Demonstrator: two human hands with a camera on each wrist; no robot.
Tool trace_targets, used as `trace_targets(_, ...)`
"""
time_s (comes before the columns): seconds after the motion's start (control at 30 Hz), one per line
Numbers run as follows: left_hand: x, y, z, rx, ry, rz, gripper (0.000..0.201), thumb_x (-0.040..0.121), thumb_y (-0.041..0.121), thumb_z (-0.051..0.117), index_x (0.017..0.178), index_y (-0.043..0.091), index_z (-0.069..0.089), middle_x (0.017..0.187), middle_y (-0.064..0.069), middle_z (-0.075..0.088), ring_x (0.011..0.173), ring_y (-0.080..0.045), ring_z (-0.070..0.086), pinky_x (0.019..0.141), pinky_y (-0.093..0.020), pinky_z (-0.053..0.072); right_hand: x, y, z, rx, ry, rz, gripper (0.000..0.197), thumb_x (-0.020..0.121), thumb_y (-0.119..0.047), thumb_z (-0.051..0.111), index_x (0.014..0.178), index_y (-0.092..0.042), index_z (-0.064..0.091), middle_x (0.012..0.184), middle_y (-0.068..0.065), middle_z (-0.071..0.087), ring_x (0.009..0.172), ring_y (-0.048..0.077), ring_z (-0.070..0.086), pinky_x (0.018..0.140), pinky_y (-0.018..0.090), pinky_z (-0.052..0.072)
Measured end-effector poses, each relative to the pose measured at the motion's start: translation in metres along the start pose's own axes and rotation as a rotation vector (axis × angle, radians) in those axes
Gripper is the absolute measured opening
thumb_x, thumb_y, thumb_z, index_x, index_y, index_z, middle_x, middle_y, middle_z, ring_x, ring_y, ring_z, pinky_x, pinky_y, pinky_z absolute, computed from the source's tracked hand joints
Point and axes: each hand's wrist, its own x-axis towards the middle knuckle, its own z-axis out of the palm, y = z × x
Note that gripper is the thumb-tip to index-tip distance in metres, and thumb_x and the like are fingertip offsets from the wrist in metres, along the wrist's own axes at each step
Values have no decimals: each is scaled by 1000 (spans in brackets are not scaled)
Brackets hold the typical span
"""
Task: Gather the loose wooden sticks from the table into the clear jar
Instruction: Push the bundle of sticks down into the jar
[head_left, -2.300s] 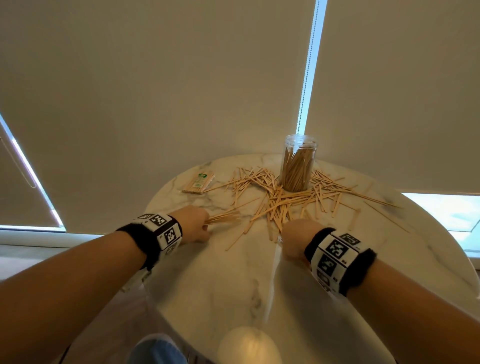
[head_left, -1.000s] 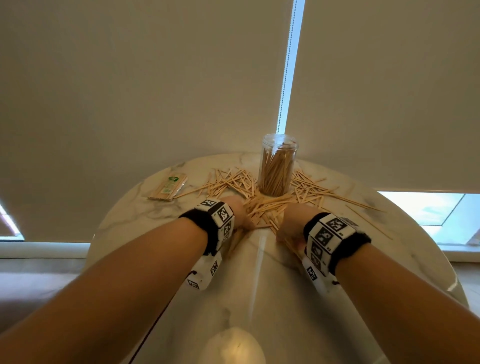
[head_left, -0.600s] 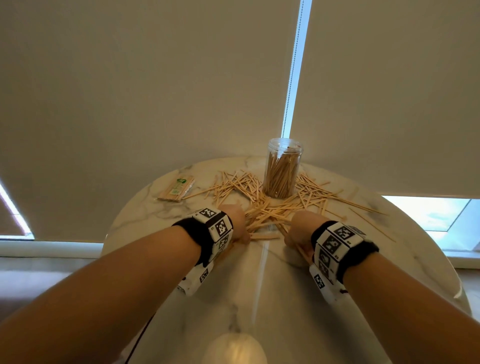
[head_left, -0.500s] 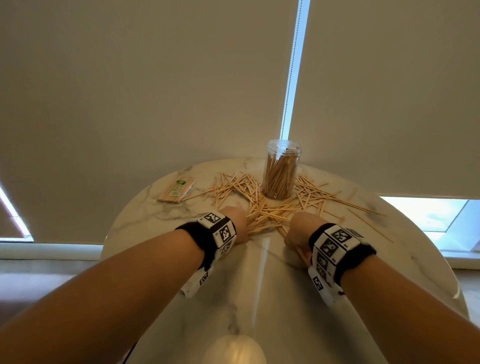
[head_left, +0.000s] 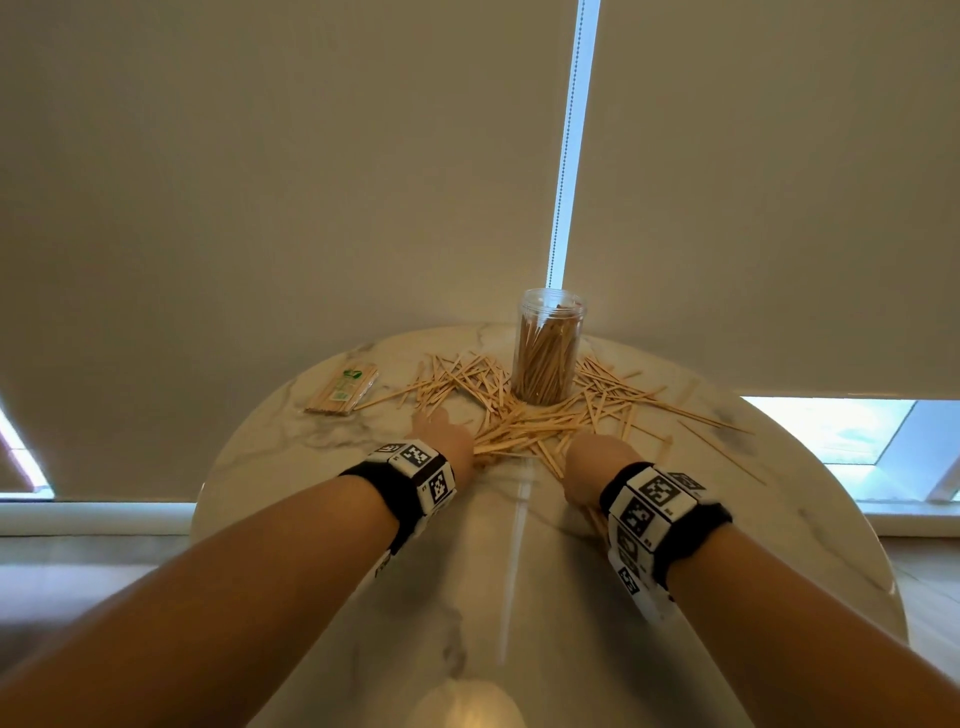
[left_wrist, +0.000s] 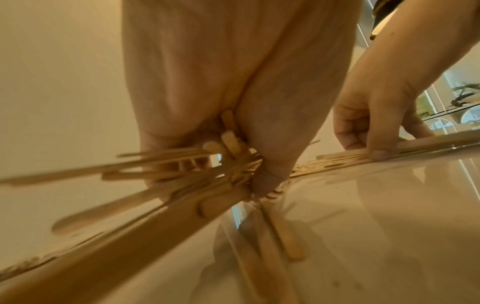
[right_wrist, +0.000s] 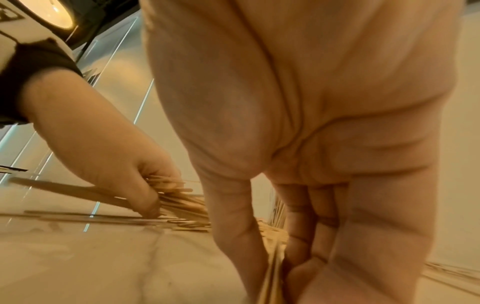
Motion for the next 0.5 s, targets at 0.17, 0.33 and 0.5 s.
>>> trace_targets(0.17,1,-13,-5,-190,-8,-27,30,104,30,44,125,11,53,123,-9,60,111,-27,58,85,-33,42,1,-1,4,35,-7,-8,29,99,-12,46,122,-2,60,121,13,64,111,28,62,87,32,50)
trace_targets(0.33,1,-30,-14,-326,21,8,17,104,19,43,104,8,56,88,-5,54,86,-21,52,72,-28,40,-2,0,4,72,0,-12,31,101,-13,44,127,-3,58,126,13,62,115,28,60,90,32,49)
trace_targets(0.5,5,-43,-11,-752,-20,-32,25,104,22,39,85,10,50,85,-12,55,78,-25,54,65,-30,43,-7,10,-9,262,-44,-23,30,97,-13,55,122,1,66,99,11,66,85,20,61,82,28,51)
